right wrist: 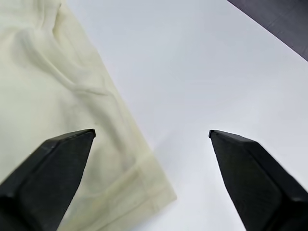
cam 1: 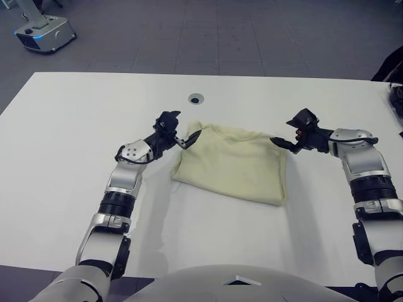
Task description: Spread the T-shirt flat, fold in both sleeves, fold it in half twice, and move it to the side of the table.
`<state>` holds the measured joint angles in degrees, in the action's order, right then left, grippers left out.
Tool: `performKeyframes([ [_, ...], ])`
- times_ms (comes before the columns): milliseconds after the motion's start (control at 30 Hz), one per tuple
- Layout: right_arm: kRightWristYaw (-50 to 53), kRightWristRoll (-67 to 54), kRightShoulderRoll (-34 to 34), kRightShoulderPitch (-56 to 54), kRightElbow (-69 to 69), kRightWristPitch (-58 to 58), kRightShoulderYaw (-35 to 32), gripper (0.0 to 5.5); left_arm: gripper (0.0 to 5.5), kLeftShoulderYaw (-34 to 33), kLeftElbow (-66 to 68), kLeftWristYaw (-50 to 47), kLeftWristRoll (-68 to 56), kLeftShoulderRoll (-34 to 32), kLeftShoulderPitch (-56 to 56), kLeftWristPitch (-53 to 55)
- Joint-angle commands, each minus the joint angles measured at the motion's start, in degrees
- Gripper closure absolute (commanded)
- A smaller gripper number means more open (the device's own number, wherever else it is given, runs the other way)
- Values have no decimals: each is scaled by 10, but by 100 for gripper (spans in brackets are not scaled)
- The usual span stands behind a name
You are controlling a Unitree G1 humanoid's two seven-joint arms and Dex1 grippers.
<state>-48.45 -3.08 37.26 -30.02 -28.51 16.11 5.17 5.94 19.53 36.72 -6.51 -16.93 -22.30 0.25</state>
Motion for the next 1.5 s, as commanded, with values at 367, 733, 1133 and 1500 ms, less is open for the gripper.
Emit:
performKeyframes([
  [367,76,122,17,34,-77,-148,59,12,10,82,-41,39,96,-63,100,-28],
  [733,23,110,69,73,-24,-125,41,12,10,128,2,28,163,-113,106,-64],
  [1133,-73,56,116,206,286,34,46,12,10,151,119,-59,227,-99,-12,-205],
  [1500,14,144,96,360,662,216,135,12,10,154,148,-96,217,-25,-79,-323],
])
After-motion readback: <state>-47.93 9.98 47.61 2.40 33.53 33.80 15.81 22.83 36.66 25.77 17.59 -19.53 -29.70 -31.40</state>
